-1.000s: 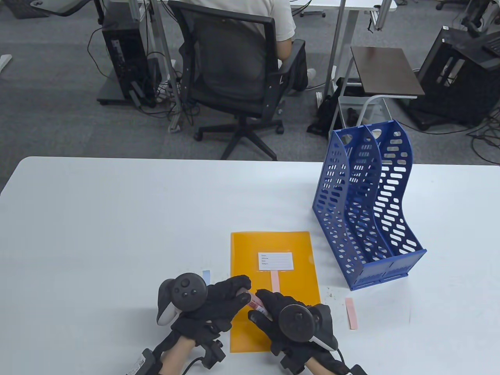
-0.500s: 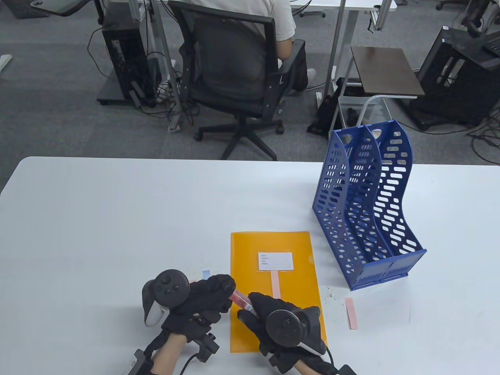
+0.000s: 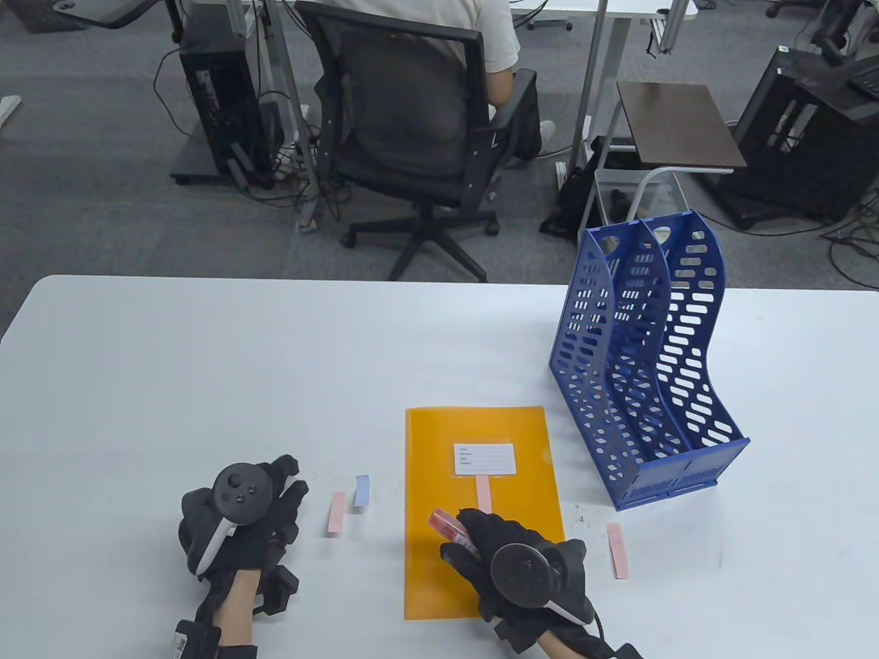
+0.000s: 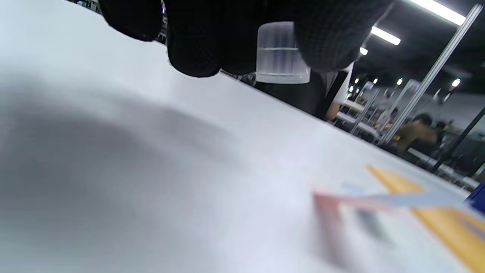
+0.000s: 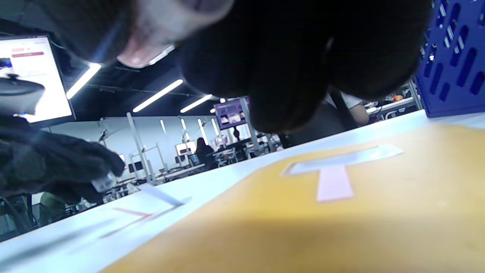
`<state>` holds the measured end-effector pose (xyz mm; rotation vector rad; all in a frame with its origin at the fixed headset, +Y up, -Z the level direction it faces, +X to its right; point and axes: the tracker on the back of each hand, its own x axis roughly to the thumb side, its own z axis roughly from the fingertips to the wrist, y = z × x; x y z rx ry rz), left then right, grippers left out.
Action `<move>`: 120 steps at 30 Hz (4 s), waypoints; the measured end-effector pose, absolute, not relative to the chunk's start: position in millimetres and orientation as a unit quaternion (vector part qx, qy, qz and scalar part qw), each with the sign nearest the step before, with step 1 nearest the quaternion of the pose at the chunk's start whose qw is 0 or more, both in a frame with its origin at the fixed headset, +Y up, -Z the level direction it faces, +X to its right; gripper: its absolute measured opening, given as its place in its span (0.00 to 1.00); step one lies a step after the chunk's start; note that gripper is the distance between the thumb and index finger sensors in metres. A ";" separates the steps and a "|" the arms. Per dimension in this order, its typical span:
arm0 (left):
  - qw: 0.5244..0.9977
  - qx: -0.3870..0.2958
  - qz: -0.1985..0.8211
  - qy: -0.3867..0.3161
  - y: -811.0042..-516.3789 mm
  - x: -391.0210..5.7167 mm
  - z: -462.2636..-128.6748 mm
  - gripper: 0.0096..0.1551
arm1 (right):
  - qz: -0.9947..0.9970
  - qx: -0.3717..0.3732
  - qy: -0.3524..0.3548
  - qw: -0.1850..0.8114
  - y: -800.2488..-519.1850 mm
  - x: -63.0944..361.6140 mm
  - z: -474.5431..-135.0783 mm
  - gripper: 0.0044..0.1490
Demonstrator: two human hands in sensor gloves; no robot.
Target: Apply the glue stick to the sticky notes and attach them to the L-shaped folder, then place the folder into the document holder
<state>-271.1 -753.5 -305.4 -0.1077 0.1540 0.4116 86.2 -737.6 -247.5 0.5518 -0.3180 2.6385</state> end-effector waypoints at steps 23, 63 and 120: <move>0.965 -0.109 0.222 0.083 -769.5 -265.4 -309.4 0.37 | 0.953 0.198 -0.091 0.212 -740.3 88.9 -248.8 0.43; 0.741 -0.153 0.602 -0.256 -756.4 -164.7 -288.0 0.32 | 0.839 0.213 -0.075 0.494 -733.9 103.6 -253.7 0.43; 0.756 -0.120 0.565 -0.308 -739.3 -160.7 -279.7 0.31 | 0.840 0.194 0.023 0.507 -746.2 114.4 -265.8 0.42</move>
